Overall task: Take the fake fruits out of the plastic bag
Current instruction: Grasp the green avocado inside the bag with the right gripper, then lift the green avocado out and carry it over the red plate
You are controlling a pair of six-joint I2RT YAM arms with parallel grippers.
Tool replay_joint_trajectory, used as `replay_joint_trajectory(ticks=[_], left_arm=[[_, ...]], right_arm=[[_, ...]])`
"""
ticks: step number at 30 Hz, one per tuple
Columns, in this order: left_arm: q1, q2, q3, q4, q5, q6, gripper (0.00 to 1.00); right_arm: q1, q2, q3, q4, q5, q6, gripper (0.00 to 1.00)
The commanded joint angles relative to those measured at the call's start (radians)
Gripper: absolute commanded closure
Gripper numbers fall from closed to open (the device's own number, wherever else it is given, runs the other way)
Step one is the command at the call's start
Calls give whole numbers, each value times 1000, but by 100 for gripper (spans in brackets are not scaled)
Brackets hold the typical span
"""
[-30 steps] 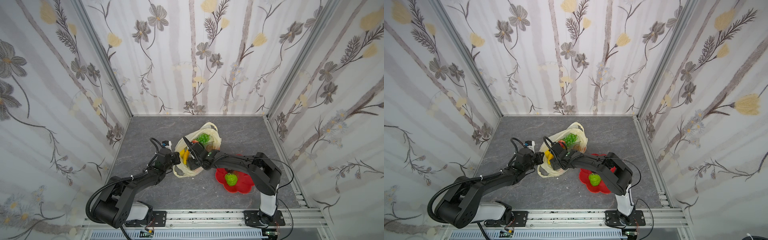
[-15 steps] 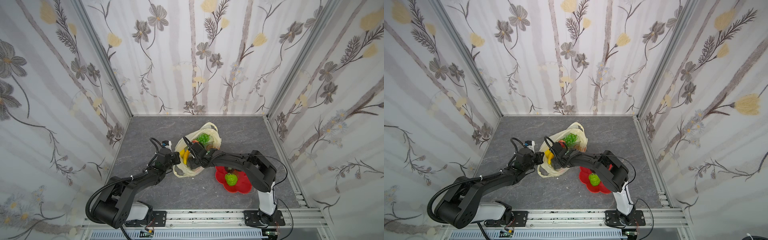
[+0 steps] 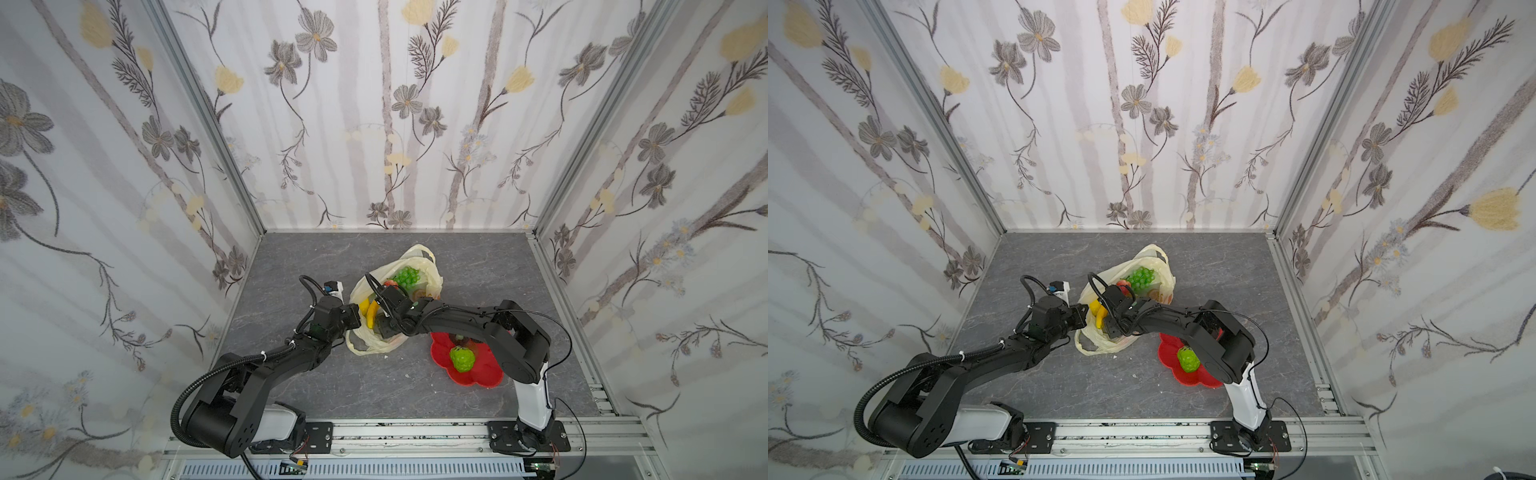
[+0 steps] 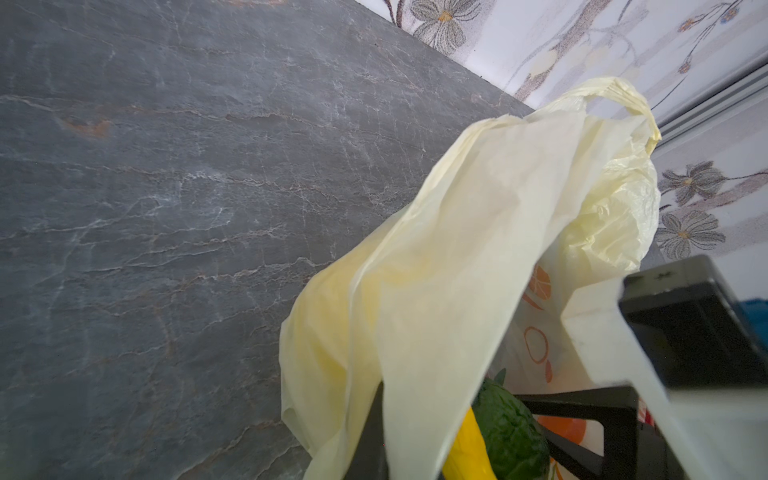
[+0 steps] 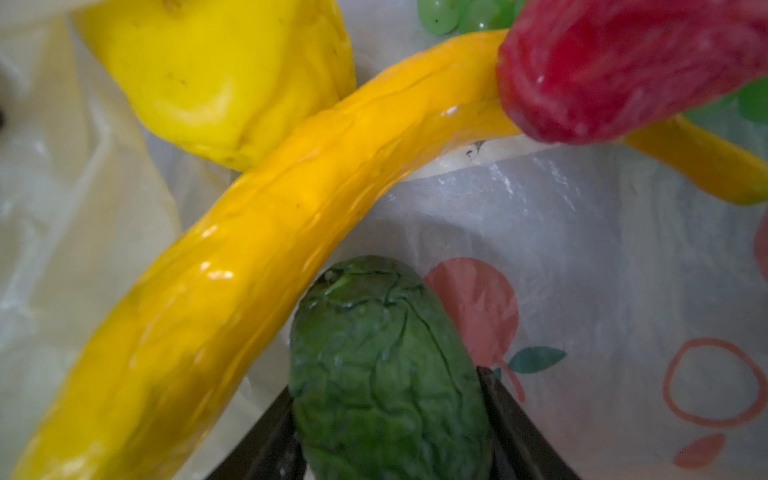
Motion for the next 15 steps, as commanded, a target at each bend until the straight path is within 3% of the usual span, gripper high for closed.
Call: replay_joint_trajectory(ticks=[1, 15], left_arm=[[0, -5, -1, 26, -3, -4, 92], [0, -3, 0, 26, -4, -4, 92]], right_arm=[[0, -12, 9, 9, 1, 6, 42], [10, -200, -70, -66, 24, 47, 43]])
